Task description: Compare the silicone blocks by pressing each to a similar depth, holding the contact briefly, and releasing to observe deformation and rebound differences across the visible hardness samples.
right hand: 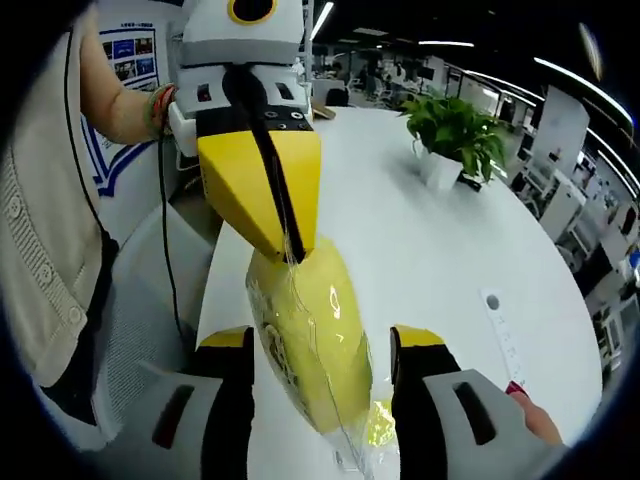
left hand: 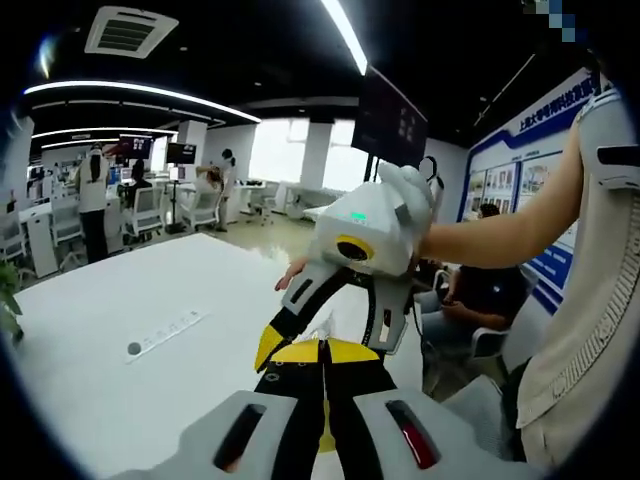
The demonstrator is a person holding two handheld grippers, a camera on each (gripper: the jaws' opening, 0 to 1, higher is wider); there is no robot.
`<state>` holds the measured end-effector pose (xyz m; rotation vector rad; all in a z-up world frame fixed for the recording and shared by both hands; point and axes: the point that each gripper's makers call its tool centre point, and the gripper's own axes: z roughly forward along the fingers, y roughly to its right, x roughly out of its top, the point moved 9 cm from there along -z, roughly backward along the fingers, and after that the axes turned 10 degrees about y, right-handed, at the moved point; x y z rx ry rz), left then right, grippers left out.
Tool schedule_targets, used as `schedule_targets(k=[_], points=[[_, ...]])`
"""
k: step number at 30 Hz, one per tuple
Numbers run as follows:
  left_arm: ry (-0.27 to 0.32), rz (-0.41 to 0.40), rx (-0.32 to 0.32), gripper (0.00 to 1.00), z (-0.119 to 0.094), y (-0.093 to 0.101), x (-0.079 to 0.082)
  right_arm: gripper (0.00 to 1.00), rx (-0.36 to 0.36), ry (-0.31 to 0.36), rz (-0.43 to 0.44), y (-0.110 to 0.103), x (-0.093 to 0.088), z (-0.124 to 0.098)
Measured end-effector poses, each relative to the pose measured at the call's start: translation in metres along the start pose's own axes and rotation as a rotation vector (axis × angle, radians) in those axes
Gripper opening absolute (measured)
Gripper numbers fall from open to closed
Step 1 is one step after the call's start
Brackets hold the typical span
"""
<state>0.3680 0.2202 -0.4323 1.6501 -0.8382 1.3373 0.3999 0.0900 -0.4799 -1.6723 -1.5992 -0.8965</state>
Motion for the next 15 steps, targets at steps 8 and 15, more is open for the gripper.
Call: schedule_targets(k=[8,15], points=[[0.015,-0.011,0.007,0.0,-0.002,-0.001,0.002,0.55,-0.114,0.062,0.01,0.0,0.0,-0.009],[0.02,-0.026,0.02,0.0,-0.004,-0.004,0.0,0.57,-0.214,0.142,0.039,-0.001,-0.002,-0.017]])
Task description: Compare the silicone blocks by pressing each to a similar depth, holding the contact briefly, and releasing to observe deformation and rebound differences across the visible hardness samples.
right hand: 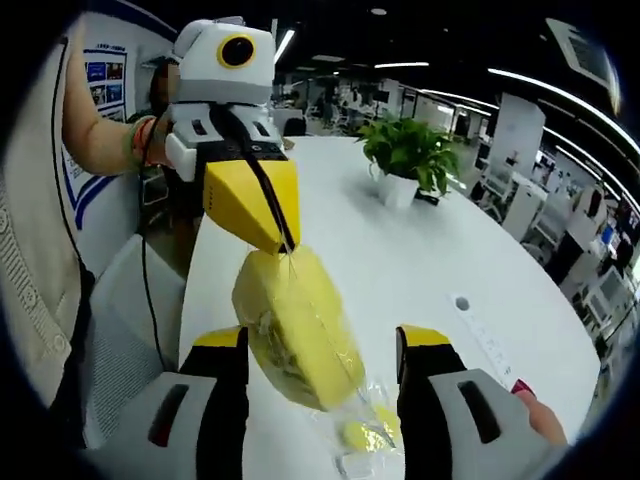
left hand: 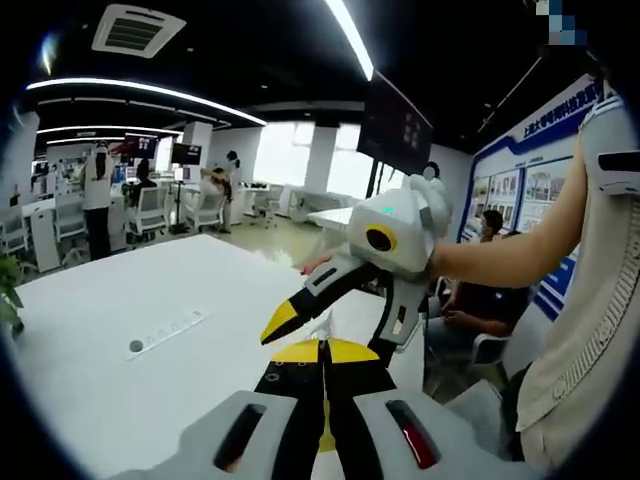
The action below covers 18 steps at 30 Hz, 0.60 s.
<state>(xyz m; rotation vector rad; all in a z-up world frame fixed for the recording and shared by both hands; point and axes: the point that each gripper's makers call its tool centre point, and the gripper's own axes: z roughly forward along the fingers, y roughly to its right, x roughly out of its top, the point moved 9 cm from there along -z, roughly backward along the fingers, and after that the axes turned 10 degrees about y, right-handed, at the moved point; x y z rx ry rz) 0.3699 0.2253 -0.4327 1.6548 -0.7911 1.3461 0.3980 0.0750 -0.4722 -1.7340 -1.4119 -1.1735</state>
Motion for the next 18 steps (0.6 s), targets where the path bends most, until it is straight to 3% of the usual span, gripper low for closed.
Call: schedule_targets(k=[4,14,18], points=[[-0.002,-0.007,0.018,0.0,-0.003,-0.004,-0.002,0.62,-0.028,0.035,0.038,-0.004,-0.005,-0.007],[-0.015,-0.018,0.059,0.0,-0.006,-0.014,-0.013,0.62,-0.156,0.091,0.094,-0.019,-0.021,-0.027],[-0.027,-0.018,0.08,0.0,-0.007,-0.019,-0.019,0.63,-0.231,0.156,0.152,-0.023,-0.025,-0.034]])
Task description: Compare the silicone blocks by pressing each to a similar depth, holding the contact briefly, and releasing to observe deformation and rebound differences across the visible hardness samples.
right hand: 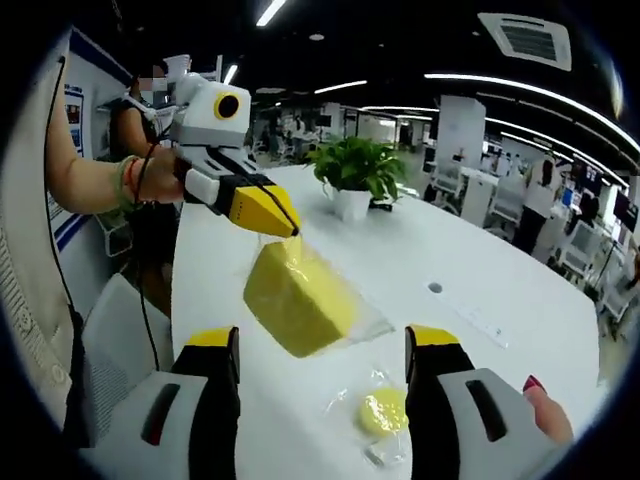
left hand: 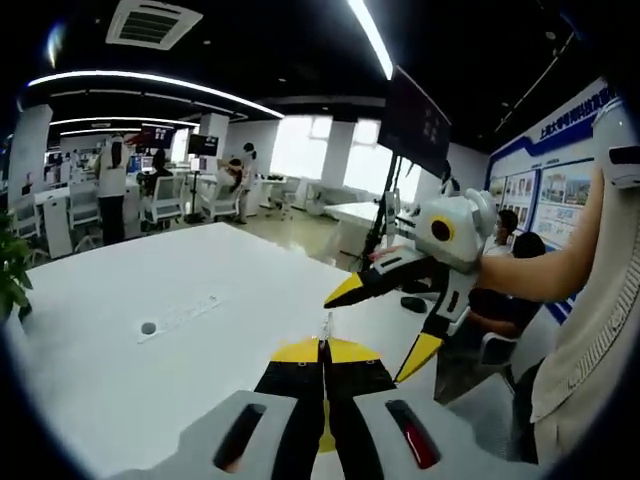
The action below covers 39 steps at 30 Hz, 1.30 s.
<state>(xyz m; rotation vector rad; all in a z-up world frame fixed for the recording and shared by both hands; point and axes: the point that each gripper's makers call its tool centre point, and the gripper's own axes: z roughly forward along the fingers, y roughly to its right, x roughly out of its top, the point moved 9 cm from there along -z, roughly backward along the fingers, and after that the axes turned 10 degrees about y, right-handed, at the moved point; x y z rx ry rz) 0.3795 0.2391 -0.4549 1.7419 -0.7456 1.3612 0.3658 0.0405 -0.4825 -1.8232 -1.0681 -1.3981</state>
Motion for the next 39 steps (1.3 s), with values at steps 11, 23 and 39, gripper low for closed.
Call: schedule_targets(k=[11,23,39], points=[[-0.017,-0.066,0.019,0.0,0.005,-0.015,-0.021,0.56,-0.1,0.018,0.079,-0.013,-0.023,-0.024],[-0.126,-0.108,0.039,0.0,0.013,-0.032,-0.074,0.58,-0.215,0.036,0.182,-0.036,-0.046,-0.053],[-0.123,-0.278,-0.01,0.0,0.035,-0.049,-0.097,0.52,-0.249,-0.005,0.279,-0.05,-0.064,-0.075]])
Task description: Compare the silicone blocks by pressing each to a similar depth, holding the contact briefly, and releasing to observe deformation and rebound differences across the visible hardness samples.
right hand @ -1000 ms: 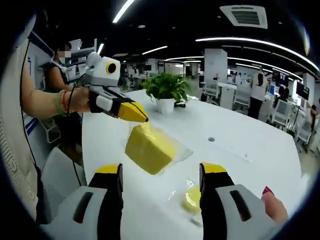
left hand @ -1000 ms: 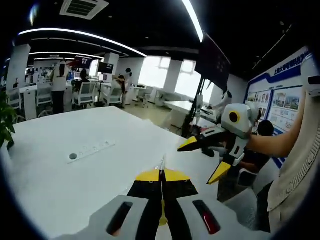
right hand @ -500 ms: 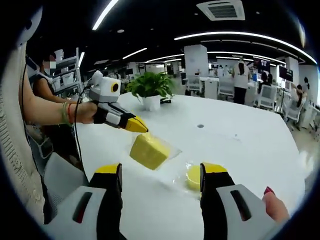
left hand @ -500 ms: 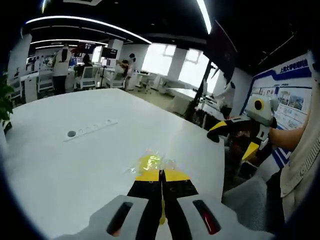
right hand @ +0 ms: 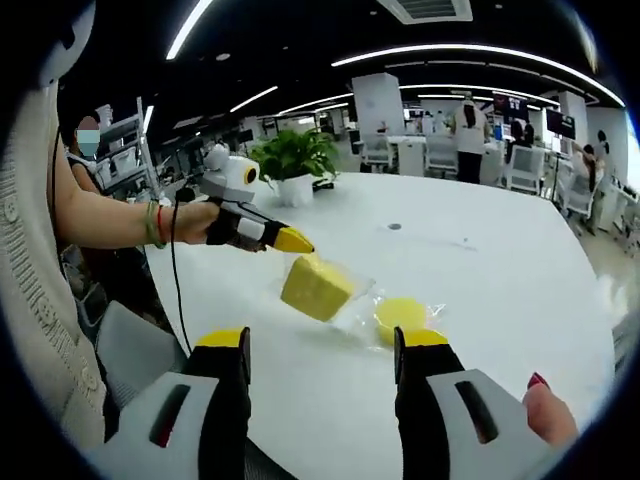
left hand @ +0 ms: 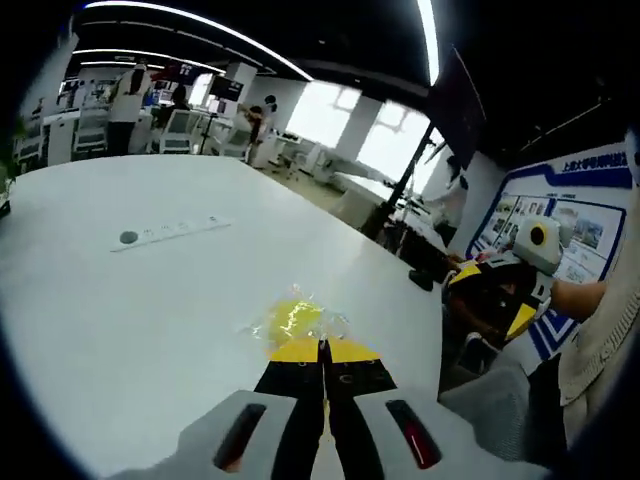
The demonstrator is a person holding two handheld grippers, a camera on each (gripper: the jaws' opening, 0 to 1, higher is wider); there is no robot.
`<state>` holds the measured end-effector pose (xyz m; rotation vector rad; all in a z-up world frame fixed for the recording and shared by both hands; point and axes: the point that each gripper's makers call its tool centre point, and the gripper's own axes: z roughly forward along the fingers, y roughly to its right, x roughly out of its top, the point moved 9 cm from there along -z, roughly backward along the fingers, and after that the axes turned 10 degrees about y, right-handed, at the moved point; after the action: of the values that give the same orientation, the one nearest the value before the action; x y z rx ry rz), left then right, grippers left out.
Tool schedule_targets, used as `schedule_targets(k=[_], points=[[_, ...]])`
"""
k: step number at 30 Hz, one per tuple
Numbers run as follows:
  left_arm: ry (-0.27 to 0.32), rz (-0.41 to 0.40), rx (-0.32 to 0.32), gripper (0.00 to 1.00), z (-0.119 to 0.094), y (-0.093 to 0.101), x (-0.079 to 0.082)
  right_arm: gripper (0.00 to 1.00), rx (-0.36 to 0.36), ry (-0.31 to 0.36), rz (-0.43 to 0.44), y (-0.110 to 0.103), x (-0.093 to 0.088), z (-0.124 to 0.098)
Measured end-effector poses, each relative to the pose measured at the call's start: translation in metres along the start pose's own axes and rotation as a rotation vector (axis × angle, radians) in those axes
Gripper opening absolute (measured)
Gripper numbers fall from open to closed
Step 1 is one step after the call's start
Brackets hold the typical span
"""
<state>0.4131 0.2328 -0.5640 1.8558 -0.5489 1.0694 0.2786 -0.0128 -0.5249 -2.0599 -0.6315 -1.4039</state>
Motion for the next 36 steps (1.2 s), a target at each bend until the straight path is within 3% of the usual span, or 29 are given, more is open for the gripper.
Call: schedule_targets(k=[4,6,10,17,21,36], points=[[-0.018,0.01,0.006,0.0,0.005,-0.006,-0.004,0.5,-0.024,-0.018,0.003,0.004,-0.003,-0.003],[0.011,-0.038,0.001,0.0,0.005,-0.009,-0.003,0.5,-0.031,-0.022,0.002,0.005,-0.003,-0.004],[0.022,-0.039,0.017,0.0,0.003,-0.021,-0.001,0.51,-0.04,-0.025,0.007,0.004,-0.003,-0.004],[0.016,-0.021,0.057,0.0,-0.005,-0.046,0.004,0.51,-0.027,0.006,0.047,-0.008,-0.002,0.001],[0.012,-0.023,0.075,0.0,-0.009,-0.059,0.003,0.5,-0.024,-0.018,0.056,-0.016,-0.008,0.007],[-0.066,-0.029,0.119,0.0,-0.008,-0.103,-0.009,0.47,-0.041,-0.061,0.094,-0.015,-0.017,0.012]])
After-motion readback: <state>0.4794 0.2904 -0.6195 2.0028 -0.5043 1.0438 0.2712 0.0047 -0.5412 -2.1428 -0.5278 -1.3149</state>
